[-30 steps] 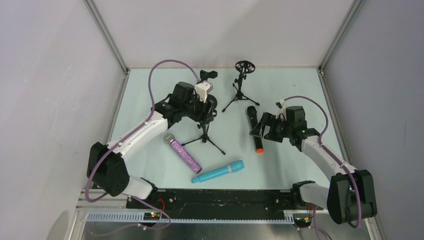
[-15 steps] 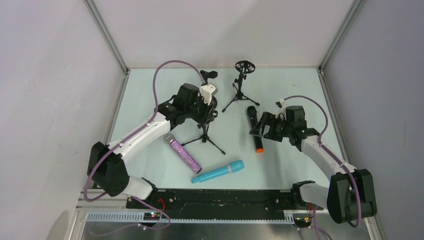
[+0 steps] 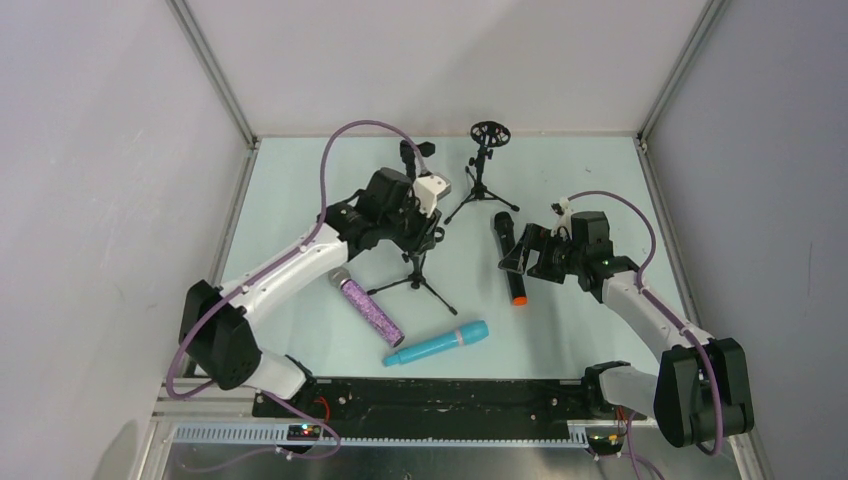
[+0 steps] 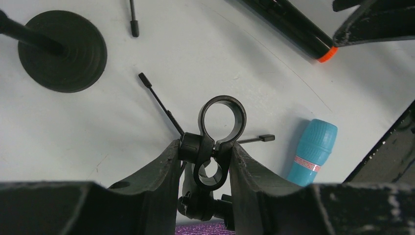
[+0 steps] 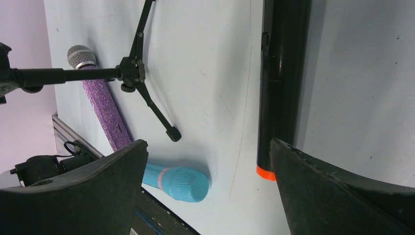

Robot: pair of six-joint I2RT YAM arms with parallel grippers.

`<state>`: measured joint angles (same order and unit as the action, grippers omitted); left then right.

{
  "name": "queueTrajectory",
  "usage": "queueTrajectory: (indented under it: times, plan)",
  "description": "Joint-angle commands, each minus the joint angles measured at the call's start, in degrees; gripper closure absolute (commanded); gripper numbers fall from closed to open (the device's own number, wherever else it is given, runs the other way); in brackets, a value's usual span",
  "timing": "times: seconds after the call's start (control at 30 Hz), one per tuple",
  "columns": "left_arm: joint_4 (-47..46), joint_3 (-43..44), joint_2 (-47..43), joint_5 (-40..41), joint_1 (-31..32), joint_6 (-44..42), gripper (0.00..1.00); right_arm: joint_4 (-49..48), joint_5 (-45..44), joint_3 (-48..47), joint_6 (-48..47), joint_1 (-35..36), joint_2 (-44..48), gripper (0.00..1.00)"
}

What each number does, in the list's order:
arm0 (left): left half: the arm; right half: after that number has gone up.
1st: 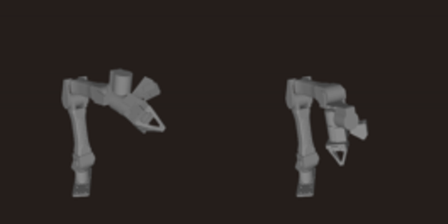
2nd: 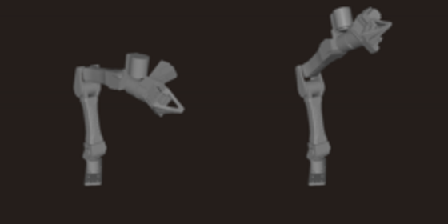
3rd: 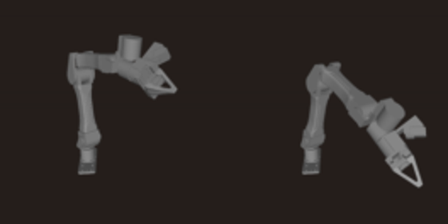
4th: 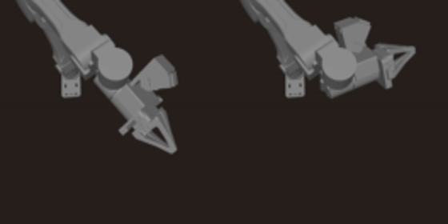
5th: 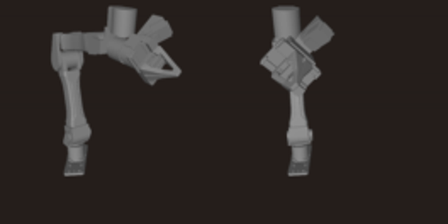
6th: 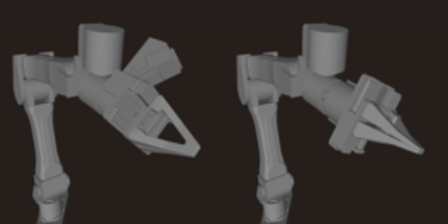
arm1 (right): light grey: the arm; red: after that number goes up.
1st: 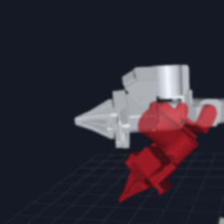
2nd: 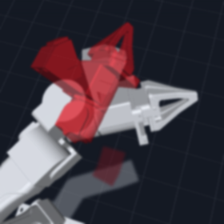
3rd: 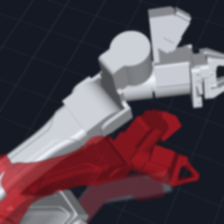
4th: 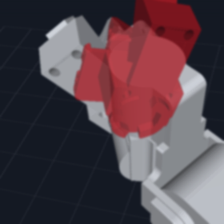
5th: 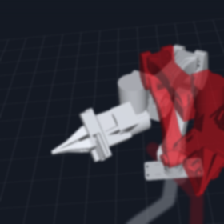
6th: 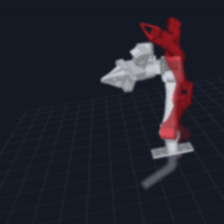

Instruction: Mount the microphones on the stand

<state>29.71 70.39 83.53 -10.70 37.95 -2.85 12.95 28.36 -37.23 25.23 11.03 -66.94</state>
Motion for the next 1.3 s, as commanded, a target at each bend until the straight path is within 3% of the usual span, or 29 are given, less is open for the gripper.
queueTrajectory:
  times: [0.0,0.67,0.9,1.27]
  plan:
    - [-0.33,4.26,-0.81,-1.69,2.27,-2.86,1.00,-1.08,-0.74,-2.36,-0.02,0.27,1.35,0.00]
    - [3.11,14.28,7.99,-4.88,7.77,-10.28,1.00,-1.32,-0.50,-2.41,-0.58,0.22,0.88,0.00]
    - [3.19,15.69,10.17,-2.51,9.21,-11.31,1.00,-1.45,-0.52,-2.41,-0.82,0.13,0.26,0.00]
    - [3.05,14.94,10.17,-5.34,10.67,-18.50,1.00,-1.09,-0.74,-2.41,-1.23,0.13,-0.38,0.00]
